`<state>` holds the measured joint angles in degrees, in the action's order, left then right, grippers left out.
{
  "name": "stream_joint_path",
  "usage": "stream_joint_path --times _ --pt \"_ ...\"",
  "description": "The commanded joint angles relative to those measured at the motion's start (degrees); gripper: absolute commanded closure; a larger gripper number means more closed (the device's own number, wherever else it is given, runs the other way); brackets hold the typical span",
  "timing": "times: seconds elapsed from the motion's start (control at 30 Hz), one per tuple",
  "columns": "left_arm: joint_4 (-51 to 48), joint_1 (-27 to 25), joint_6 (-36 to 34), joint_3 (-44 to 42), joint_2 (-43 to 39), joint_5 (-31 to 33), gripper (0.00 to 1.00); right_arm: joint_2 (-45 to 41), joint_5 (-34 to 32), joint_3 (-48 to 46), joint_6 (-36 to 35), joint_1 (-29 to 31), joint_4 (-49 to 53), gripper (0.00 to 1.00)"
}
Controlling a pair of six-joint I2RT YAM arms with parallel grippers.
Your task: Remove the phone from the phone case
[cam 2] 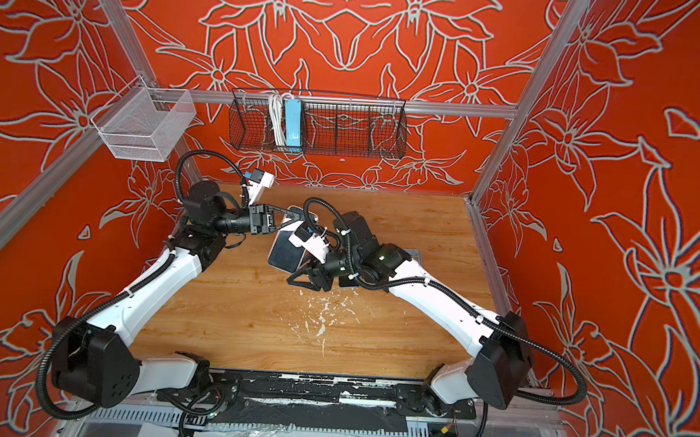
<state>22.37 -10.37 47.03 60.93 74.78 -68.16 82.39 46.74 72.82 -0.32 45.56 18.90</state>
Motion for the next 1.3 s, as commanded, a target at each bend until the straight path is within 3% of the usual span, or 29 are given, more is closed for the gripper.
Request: stream_joint_path --times 0.0,0.5,0.73,1.27 --pt "10.07 -0.44 5.91 0.31 0.60 -2.48 1.00 -0.02 1.77 0.25 -0.65 0.92 -1.79 0.64" --pt "9.21 -1.30 5.14 1.28 1.32 -3.56 1.00 -2.80 1.31 -0.04 -1.45 1.18 -3.43 0.81" --pt "9.29 -2.45 4.94 1.30 1.94 -3.63 1.00 -3.29 0.94 0.13 -3.00 1.79 -3.94 0.83" --pt "9.98 -4.37 6.80 1.29 1.64 -3.73 1.00 -6.79 -7.40 -2.07 -6.21 3.77 -7.66 0.88"
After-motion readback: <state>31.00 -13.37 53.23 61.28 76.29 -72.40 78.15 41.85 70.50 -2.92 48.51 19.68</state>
